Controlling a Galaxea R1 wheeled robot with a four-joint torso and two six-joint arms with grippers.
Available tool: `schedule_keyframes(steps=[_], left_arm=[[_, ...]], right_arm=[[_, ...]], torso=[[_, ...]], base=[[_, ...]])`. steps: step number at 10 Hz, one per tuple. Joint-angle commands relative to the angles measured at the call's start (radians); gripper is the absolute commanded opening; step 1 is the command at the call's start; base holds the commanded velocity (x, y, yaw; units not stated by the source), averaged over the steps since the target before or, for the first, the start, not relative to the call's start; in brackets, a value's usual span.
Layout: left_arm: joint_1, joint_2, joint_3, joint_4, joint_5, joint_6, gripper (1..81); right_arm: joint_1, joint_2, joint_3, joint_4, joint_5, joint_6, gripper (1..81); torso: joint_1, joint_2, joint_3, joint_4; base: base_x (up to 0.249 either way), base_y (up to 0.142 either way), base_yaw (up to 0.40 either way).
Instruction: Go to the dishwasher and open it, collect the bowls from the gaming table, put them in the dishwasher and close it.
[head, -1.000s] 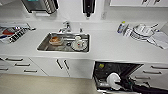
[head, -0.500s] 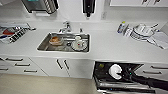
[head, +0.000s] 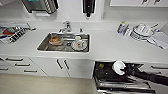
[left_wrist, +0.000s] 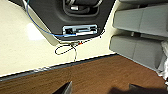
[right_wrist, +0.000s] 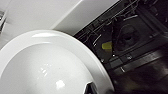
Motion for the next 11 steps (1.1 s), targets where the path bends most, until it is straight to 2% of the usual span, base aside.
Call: schedule_keyframes(steps=[1, 2, 4, 6, 7, 9, 11], left_arm=[[0.041, 0.023, -0.045, 0.004, 0.069, -0.001, 81.1], [0.041, 0.046, -0.083, 0.003, 0.075, -0.004, 81.1], [0.038, 0.069, -0.096, -0.003, 0.083, -0.010, 81.1], [0.021, 0.081, -0.096, -0.005, 0.083, -0.010, 81.1], [0.009, 0.081, -0.102, -0.006, 0.083, -0.011, 81.1], [-0.011, 0.083, -0.126, -0.060, 0.083, -0.010, 81.1], [-0.022, 0.081, -0.137, -0.062, 0.083, -0.011, 81.1]], right_arm=[[0.137, -0.043, 0.004, 0.019, -0.009, 0.008, 1.0], [0.139, -0.045, -0.006, 0.024, -0.029, 0.019, 81.1], [0.157, -0.066, 0.013, 0.033, -0.074, 0.022, 81.1], [0.159, -0.138, 0.103, 0.039, -0.193, 0.022, 81.1], [0.130, -0.183, 0.148, 0.036, -0.233, 0.022, 81.1], [0.015, -0.268, 0.217, 0.030, -0.294, 0.016, 81.1], [-0.122, -0.307, 0.252, 0.025, -0.293, 0.008, 81.1]], torso=[[0.000, 0.000, 0.000, 0.000], [0.000, 0.000, 0.000, 0.000], [0.000, 0.000, 0.000, 0.000], [0.000, 0.000, 0.000, 0.000], [0.000, 0.000, 0.000, 0.000], [0.000, 0.000, 0.000, 0.000], [0.000, 0.000, 0.000, 0.000]], base=[[0.000, 0.000, 0.000], [0.000, 0.000, 0.000], [0.000, 0.000, 0.000], [0.000, 0.000, 0.000], [0.000, 0.000, 0.000], [0.000, 0.000, 0.000], [0.000, 0.000, 0.000]])
